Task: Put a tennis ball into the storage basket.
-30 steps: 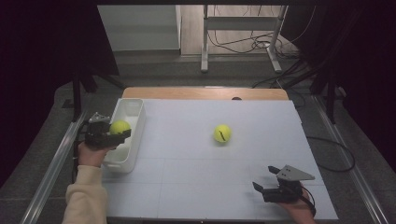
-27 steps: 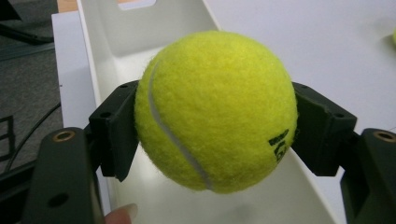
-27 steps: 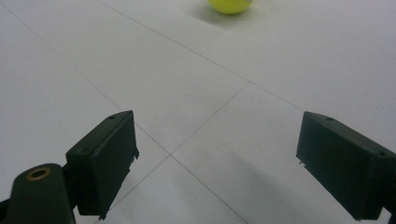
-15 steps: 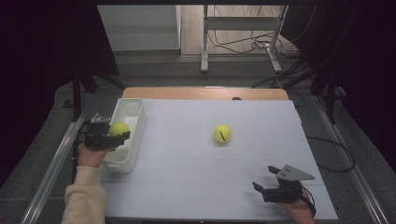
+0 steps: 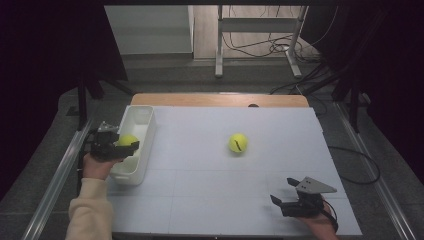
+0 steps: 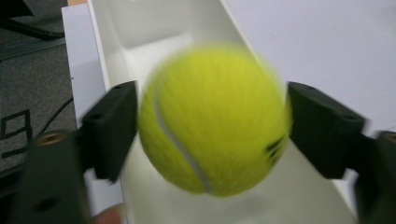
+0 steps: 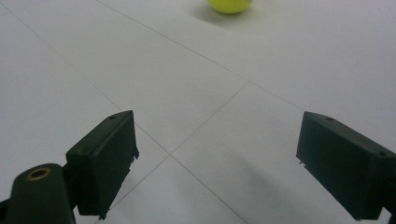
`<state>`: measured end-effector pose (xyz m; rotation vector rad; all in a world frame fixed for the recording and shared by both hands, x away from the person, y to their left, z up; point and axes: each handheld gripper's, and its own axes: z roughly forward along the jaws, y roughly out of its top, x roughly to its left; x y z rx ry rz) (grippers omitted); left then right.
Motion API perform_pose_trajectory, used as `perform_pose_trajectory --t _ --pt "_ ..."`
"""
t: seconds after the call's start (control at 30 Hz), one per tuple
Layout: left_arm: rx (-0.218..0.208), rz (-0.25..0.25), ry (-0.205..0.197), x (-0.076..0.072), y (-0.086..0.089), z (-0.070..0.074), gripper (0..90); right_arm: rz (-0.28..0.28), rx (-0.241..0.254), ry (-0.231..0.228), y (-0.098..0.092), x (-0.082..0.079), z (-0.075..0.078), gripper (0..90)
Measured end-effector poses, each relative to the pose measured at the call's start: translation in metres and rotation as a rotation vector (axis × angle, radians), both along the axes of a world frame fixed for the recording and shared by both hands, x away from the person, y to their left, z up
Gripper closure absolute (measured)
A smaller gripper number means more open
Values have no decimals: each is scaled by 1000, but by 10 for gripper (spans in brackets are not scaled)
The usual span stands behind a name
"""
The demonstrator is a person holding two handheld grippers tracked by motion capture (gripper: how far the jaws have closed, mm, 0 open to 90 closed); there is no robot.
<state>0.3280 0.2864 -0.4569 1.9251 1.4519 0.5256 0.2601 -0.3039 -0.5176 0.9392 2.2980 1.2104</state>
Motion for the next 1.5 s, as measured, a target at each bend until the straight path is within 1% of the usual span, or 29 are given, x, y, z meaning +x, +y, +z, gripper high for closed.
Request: perform_pose_trajectory --t 0.07,0.1,0.23,0.6,0.67,0.77,0.8,0.87,0.9,0.93,0.97,1.1,1.23,1.33,1.5 --pt "-11 12 -12 -1 1 2 159 0 -1 0 0 0 0 128" --pt "-23 11 -16 -2 1 3 154 0 -1 0 0 0 0 128" --pt "-36 4 -25 -3 1 4 144 0 -1 -1 0 0 0 128" --pt "-77 -51 -74 -7 -4 10 149 -1 0 -1 0 0 0 127" --pt "-68 -56 -75 -7 -5 11 151 -2 1 -1 0 0 0 128" --pt "-66 -66 -77 -7 -8 11 151 -2 2 -1 0 0 1 128" --pt "-75 -75 -78 -7 -8 11 151 -3 2 -1 0 0 1 128" --pt "-115 -90 -81 -7 -9 11 150 -2 3 -3 0 0 0 127" --pt "-120 -92 -85 -7 -10 12 151 -2 3 -3 0 0 1 128" --pt "-120 -92 -85 -7 -10 12 152 -2 4 -3 0 0 1 128" --pt "-111 -97 -96 -9 -12 13 154 -3 5 -3 0 -1 1 128" --pt "-123 -121 -102 -9 -17 14 155 -5 6 -4 0 -1 1 128" --pt "-128 -142 -97 -8 -22 14 154 -4 5 -5 0 -1 1 127" --pt "-143 -162 -95 -8 -27 13 154 -4 6 -5 0 -1 1 128" --pt "-139 -192 -99 -9 -36 15 154 -5 6 -6 0 -1 1 128"
